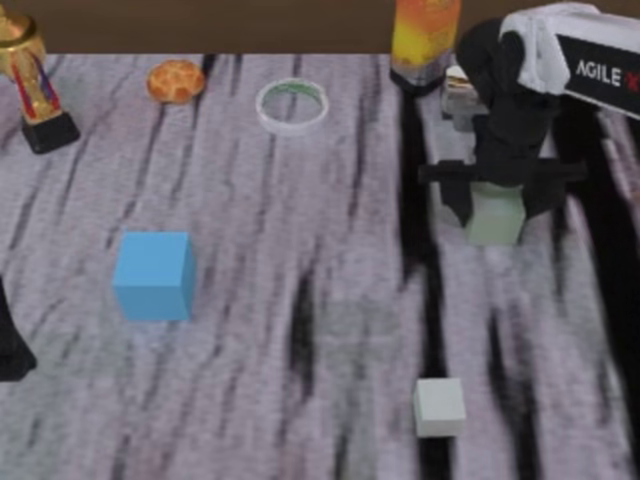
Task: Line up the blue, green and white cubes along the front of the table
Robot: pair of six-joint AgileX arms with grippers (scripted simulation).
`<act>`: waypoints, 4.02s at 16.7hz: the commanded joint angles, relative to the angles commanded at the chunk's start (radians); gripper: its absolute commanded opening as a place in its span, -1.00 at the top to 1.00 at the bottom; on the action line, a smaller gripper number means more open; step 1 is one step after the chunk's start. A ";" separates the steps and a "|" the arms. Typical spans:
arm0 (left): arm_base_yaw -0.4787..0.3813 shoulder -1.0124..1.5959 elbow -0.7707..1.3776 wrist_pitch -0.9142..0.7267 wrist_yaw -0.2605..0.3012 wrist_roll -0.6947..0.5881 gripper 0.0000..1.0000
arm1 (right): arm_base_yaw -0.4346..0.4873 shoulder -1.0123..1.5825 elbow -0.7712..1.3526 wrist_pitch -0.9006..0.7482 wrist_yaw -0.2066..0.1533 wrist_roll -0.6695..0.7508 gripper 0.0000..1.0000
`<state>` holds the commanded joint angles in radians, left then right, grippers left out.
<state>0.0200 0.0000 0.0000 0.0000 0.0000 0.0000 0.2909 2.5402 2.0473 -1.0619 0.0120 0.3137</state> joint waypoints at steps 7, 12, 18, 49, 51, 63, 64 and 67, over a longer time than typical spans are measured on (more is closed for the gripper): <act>0.000 0.000 0.000 0.000 0.000 0.000 -1.00 | 0.007 -0.047 0.165 -0.217 0.000 0.000 1.00; 0.000 0.000 0.000 0.000 0.000 0.000 -1.00 | 0.004 -0.050 0.176 -0.228 -0.001 0.001 1.00; 0.000 0.000 0.000 0.000 0.000 0.000 -1.00 | 0.136 -0.171 0.012 -0.171 0.000 0.138 1.00; 0.000 0.000 0.000 0.000 0.000 0.000 -1.00 | 0.604 -0.470 -0.741 0.268 0.002 0.600 0.70; 0.000 0.000 0.000 0.000 0.000 0.000 -1.00 | 0.604 -0.470 -0.741 0.268 0.002 0.600 0.40; 0.000 0.000 0.000 0.000 0.000 0.000 -1.00 | 0.604 -0.470 -0.741 0.268 0.002 0.600 -1.00; 0.000 0.000 0.000 0.000 0.000 0.000 -1.00 | 0.604 -0.470 -0.741 0.268 0.002 0.600 -1.00; 0.000 0.000 0.000 0.000 0.000 0.000 -1.00 | 0.604 -0.470 -0.741 0.268 0.002 0.600 -1.00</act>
<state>0.0200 0.0000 0.0000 0.0000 0.0000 0.0000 0.8953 2.0703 1.3059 -0.7944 0.0135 0.9134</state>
